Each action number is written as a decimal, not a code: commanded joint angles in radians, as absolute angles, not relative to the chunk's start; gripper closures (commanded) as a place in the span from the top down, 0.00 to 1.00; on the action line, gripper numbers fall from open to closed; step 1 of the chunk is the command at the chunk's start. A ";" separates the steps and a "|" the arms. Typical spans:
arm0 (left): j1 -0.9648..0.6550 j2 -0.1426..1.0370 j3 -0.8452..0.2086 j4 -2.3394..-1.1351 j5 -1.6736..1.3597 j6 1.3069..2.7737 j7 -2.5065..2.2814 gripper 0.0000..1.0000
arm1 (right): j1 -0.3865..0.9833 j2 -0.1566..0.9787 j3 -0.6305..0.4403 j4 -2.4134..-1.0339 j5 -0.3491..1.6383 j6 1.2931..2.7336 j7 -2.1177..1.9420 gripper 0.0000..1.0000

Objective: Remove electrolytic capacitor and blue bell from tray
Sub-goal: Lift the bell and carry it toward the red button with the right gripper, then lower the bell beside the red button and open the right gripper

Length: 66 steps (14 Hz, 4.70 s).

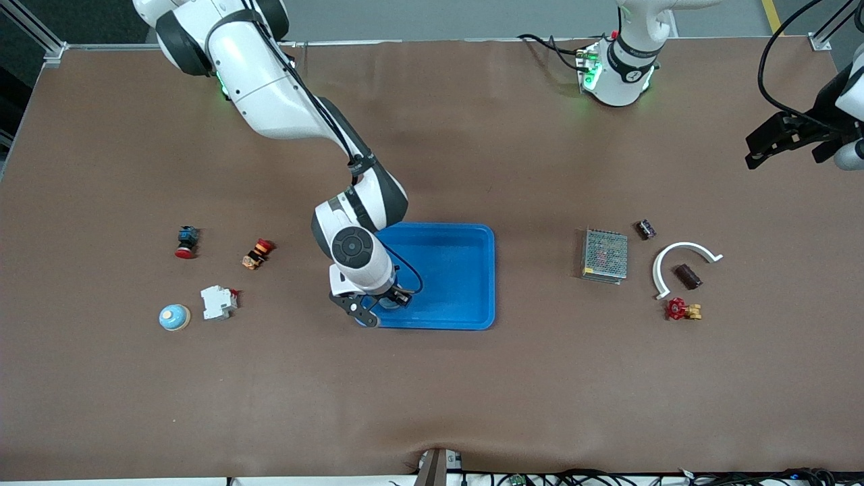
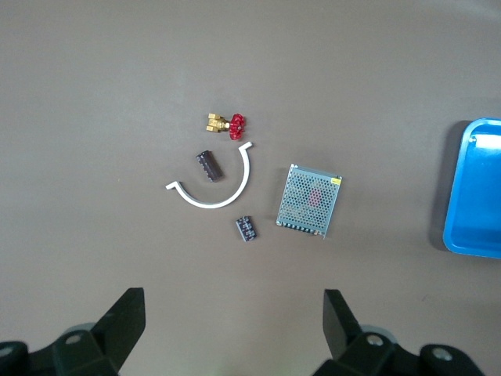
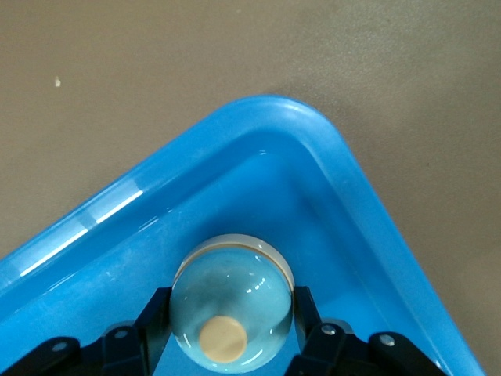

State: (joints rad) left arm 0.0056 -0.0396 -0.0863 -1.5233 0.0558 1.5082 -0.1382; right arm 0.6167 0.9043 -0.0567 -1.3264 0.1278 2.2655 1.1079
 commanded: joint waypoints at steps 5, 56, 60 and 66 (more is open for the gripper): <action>0.009 -0.063 -0.083 -1.532 0.034 1.506 -0.124 1.00 | 0.626 0.901 -0.063 -1.305 0.109 2.258 1.077 0.25; 0.011 -0.035 -0.069 -1.459 0.040 1.431 -0.126 1.00 | 0.038 0.334 -0.061 -2.284 0.009 2.531 -0.482 0.29; 0.009 -0.037 -0.069 -1.459 0.038 1.422 -0.135 1.00 | 0.040 0.341 -0.061 -2.286 0.011 2.537 -0.482 0.29; 0.008 -0.051 -0.086 -1.499 0.029 1.413 -0.141 1.00 | 0.038 0.348 -0.060 -2.284 0.012 2.537 -0.480 0.32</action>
